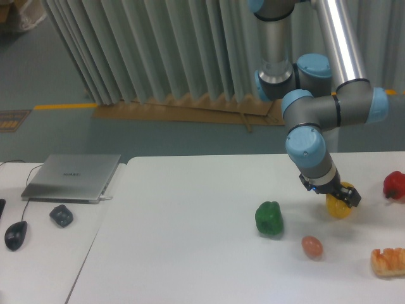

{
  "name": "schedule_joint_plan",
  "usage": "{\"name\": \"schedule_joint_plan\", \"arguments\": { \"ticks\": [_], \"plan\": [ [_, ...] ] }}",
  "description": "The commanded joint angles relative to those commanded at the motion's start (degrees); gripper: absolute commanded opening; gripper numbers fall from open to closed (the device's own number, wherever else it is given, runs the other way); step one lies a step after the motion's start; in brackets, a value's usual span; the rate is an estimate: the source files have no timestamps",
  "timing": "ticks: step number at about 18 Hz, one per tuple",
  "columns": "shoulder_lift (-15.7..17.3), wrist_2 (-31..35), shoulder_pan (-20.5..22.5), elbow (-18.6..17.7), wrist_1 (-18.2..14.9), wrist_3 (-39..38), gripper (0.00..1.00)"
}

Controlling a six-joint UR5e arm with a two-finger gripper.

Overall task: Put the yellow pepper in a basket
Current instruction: 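Close the gripper around the yellow bell pepper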

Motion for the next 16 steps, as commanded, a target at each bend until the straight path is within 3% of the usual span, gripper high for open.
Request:
{"name": "schedule_joint_plan", "arguments": {
  "ticks": [6,9,11,13,14,16],
  "plan": [
    [-0.35,0.09,0.62,-0.44,0.44,1.15,1.00],
    [-0.35,1.57,0.88,-2.98,4.03,1.06,1.00],
    [-0.44,1.67,0.88,-2.81,4.13,0.97,0.99],
    [-0.35,1.67,0.88,-2.73,4.04,1.06,0.69],
    [-0.26,1.58,0.97,-2.46,3.96,1.23,0.49],
    [-0.09,1.41,1.06,-2.20,3.61,1.58,0.42]
  ]
}}
